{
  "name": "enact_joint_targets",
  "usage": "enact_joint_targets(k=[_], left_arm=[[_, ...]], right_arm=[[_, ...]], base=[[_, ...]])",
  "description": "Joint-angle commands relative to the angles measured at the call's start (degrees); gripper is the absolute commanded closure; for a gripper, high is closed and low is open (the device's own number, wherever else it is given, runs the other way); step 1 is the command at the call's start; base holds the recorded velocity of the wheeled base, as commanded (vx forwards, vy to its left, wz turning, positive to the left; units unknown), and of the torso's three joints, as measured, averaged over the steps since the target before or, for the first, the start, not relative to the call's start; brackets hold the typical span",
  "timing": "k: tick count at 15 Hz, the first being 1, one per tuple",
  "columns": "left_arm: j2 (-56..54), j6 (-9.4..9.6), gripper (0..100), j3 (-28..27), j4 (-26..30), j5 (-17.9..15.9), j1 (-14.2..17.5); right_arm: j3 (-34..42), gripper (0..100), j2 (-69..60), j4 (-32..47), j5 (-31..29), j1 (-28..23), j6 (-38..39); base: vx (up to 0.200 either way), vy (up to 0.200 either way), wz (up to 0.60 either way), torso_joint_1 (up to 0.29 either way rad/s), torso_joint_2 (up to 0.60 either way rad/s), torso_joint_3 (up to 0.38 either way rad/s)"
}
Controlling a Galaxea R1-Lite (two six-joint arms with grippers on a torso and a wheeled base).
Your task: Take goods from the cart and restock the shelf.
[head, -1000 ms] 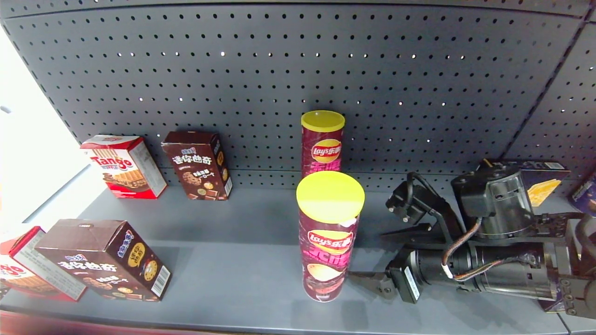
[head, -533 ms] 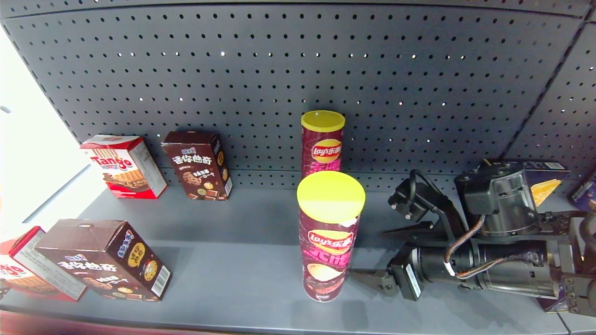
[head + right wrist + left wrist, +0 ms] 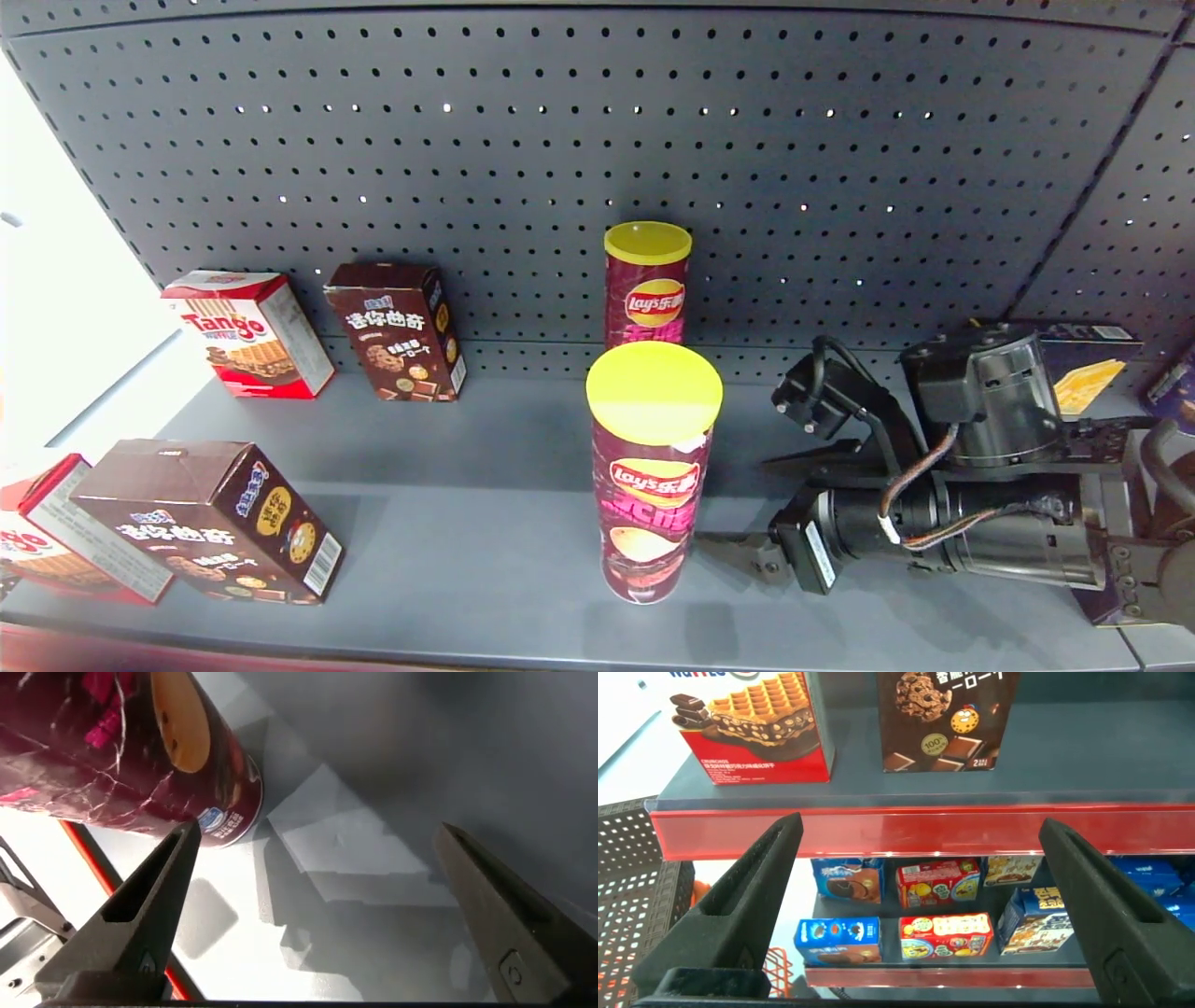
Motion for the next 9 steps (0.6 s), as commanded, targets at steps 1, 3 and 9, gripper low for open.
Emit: enact_joint_targets(k=[1,3,9], left_arm=[[0.1,0.08,0,0.0,0.0,0.0,0.0],[0.1,0.17,0,0.0,0.0,0.0,0.0],[0.1,0.35,0,0.0,0.0,-0.2,-0.1]], right_arm=[[1.2,0,-3.3,0.0,0.0,-1.9,0.1],[3.2,0,-9.1,0.0,0.0,-6.5,0.3],[16.1,0,-39.9,0.6,0.3,-30.3,-0.2]], base=[[0.0,0.0,0.0,0.0,0.0,0.0],[0.0,0.0,0.0,0.0,0.0,0.0],[0.0,0.0,0.0,0.0,0.0,0.0]])
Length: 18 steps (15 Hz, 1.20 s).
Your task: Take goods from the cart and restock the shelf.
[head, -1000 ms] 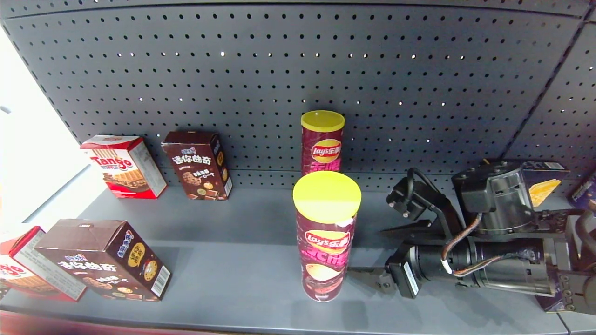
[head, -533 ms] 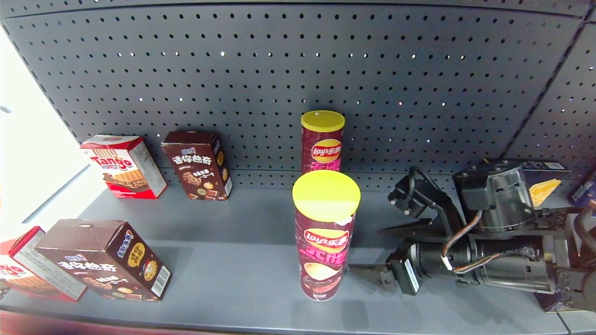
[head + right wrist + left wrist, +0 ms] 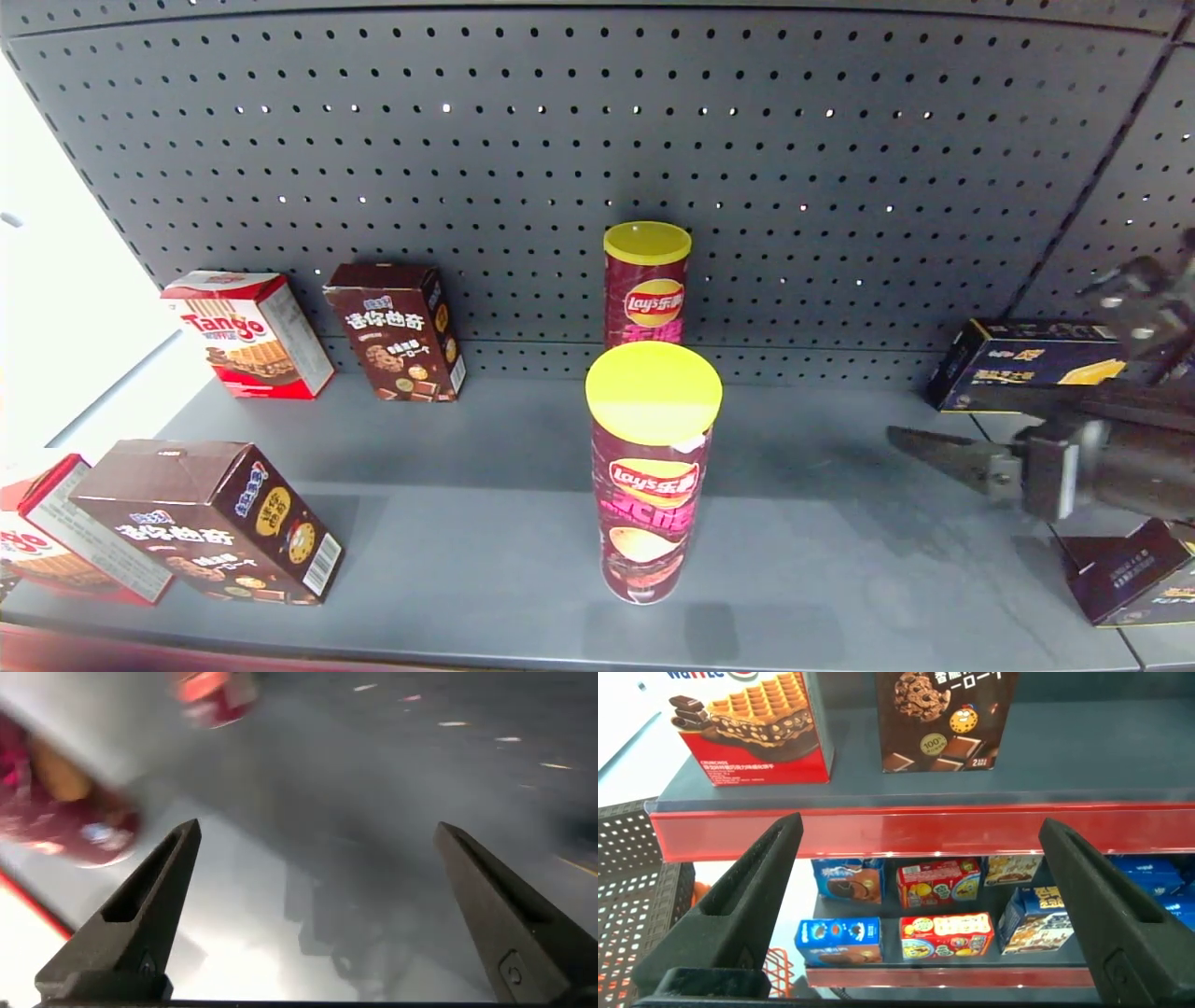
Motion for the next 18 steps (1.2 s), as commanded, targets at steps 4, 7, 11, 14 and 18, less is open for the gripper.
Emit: enact_joint_targets(k=[4,7,11,14,18], left_arm=[[0.1,0.1,0,0.0,0.0,0.0,0.0],[0.1,0.1,0,0.0,0.0,0.0,0.0],[0.1,0.1,0,0.0,-0.2,0.1,0.0],[0.1,0.1,0,0.1,-0.2,0.1,0.0],[0.1,0.1,0,0.0,-0.2,0.1,0.0]], right_arm=[[24.7,0,-38.8,0.5,-2.4,-16.1,-1.5],[34.4,0,-54.3,0.7,-5.1,-16.4,-2.2],[39.6,0,-67.8,4.3,-4.6,-21.1,2.2],[39.6,0,-68.9,9.5,-5.0,-21.1,5.6],[39.3,0,-68.9,11.0,-2.2,-21.3,-0.9]], base=[[0.0,0.0,0.0,0.0,0.0,0.0],[0.0,0.0,0.0,0.0,0.0,0.0],[0.0,0.0,0.0,0.0,0.0,0.0],[0.0,0.0,0.0,0.0,0.0,0.0],[0.0,0.0,0.0,0.0,0.0,0.0]])
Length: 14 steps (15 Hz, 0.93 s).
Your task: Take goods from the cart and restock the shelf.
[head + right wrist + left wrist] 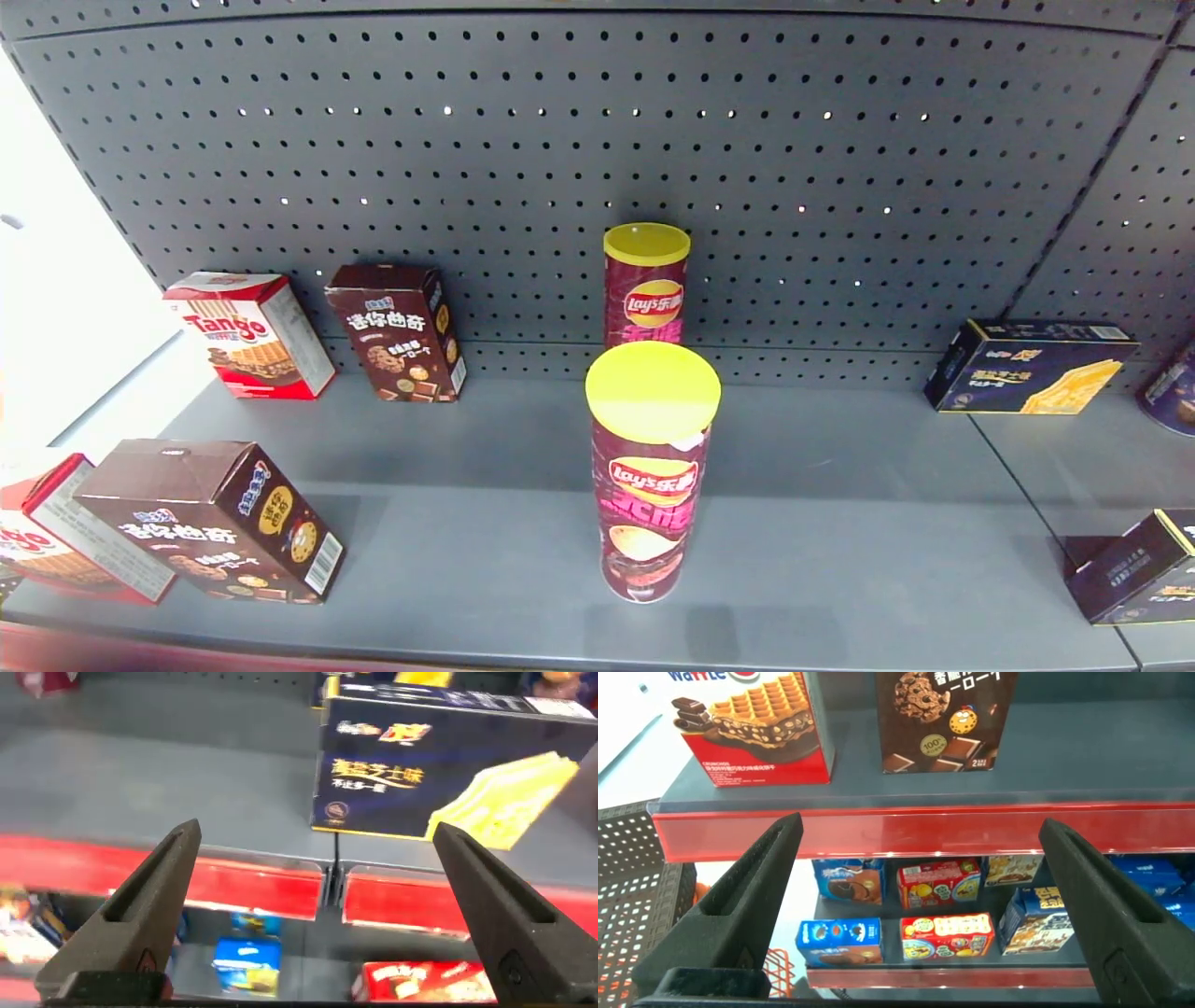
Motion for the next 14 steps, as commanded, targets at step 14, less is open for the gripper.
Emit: enact_joint_targets(k=[14], left_arm=[[0.1,-0.09,0,0.0,-0.1,0.4,0.1]], right_arm=[[0.1,0,-0.5,3.0,-1.1,0.0,4.9]], base=[[0.0,0.0,0.0,0.0,0.0,0.0]])
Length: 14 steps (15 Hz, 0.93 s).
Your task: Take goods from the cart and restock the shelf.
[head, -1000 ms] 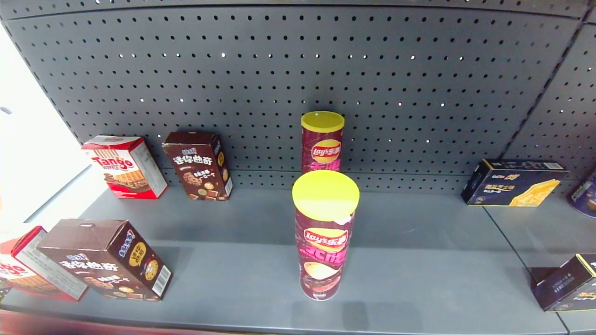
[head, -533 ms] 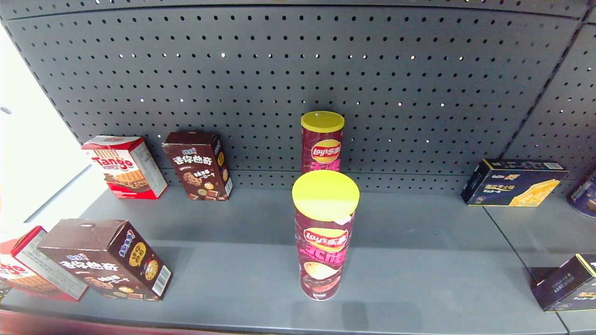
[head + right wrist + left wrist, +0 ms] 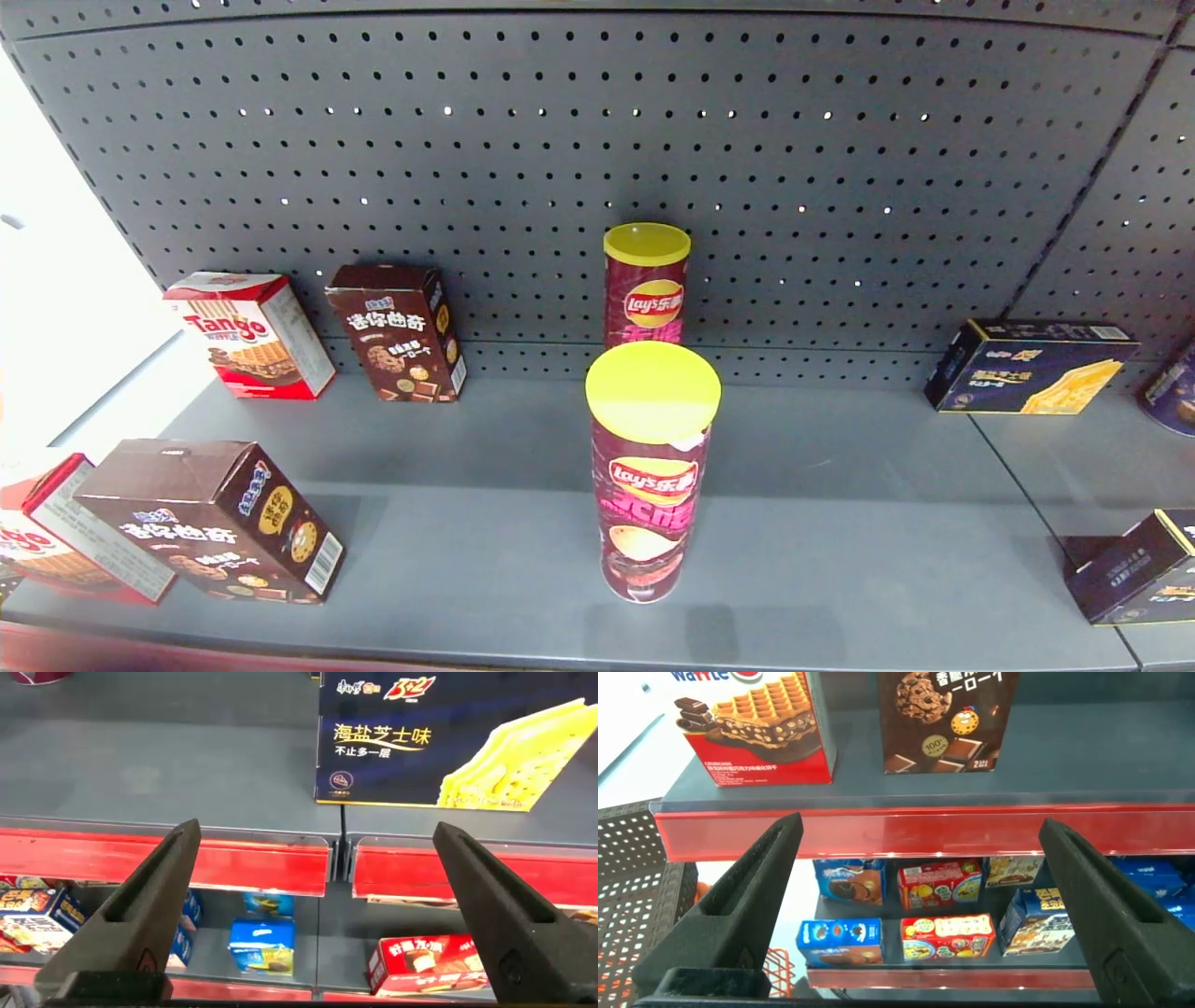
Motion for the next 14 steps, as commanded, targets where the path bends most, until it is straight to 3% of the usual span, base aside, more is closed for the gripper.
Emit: enact_joint_targets(k=[1,4,7,11,14], left_arm=[[0.1,0.1,0,0.0,0.0,0.0,0.1],[0.1,-0.07,0,0.0,-0.1,0.1,0.0],[0.1,-0.07,0,0.0,0.0,0.1,0.1],[0.1,0.28,0,0.1,0.0,0.0,0.1],[0.1,0.1,0,0.1,0.0,0.0,0.1]], right_arm=[[0.0,0,0.1,0.0,0.0,0.0,0.1],[0.0,0,0.1,-0.1,0.0,0.0,0.0],[0.0,0,0.1,0.0,0.2,0.0,-0.1],[0.0,0,0.1,-0.1,0.2,0.0,-0.1],[0.0,0,0.1,-0.1,0.2,0.0,-0.1]], base=[[0.0,0.0,0.0,0.0,0.0,0.0],[0.0,0.0,0.0,0.0,0.0,0.0],[-0.2,0.0,0.0,0.009,0.0,0.002],[0.0,0.0,0.0,0.0,0.0,0.0],[0.0,0.133,0.0,0.015,0.0,0.002]])
